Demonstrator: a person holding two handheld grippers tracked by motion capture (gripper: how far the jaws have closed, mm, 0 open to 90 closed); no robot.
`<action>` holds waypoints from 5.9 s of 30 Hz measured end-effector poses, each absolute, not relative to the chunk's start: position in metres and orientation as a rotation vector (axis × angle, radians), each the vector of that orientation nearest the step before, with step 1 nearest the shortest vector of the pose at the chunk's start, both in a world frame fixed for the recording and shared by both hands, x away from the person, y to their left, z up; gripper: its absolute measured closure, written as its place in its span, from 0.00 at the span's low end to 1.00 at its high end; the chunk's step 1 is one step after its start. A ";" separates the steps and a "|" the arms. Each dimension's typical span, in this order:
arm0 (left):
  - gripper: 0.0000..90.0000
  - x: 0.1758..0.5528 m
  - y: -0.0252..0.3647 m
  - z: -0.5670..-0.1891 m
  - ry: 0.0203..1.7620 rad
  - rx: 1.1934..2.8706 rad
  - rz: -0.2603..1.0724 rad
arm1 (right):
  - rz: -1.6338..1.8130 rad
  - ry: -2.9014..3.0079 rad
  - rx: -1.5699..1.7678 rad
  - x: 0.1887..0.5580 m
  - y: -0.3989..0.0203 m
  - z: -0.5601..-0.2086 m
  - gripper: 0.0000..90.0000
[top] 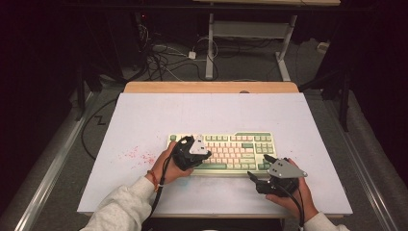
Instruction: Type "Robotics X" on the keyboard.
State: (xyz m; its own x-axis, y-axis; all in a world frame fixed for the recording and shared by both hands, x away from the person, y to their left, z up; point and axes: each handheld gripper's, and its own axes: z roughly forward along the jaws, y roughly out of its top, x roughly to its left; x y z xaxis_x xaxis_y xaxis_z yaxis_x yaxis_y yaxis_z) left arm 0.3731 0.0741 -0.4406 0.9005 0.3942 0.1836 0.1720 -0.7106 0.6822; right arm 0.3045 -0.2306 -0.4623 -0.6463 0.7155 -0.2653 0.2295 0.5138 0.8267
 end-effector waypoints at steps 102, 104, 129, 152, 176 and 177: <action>0.23 0.315 0.183 -0.475 0.595 2.299 0.644 | 0.900 2.426 0.674 0.395 -0.139 -0.458 1.00; 0.23 0.315 0.184 -0.475 0.597 2.297 0.643 | 0.927 2.418 0.680 0.394 -0.141 -0.456 1.00; 0.23 0.315 0.185 -0.473 0.612 2.294 0.655 | 1.160 2.229 0.660 0.361 -0.179 -0.432 0.50; 0.87 0.323 0.165 -0.460 0.576 2.274 0.508 | 1.108 2.118 0.748 0.305 -0.230 -0.455 0.29; 0.98 0.381 0.100 -0.437 0.500 2.374 0.421 | 0.991 2.187 0.687 0.303 -0.224 -0.470 0.29; 0.98 0.383 0.097 -0.438 0.501 2.377 0.416 | 0.988 2.188 0.685 0.303 -0.224 -0.471 0.29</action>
State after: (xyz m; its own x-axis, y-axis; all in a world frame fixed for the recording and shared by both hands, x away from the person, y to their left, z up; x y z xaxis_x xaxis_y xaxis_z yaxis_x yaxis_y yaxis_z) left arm 0.3830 0.0974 -0.4377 0.8760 0.4542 0.1622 0.2429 -0.7060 0.6652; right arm 0.3031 -0.2240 -0.4707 -0.6637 0.6704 -0.3317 0.1948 0.5831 0.7887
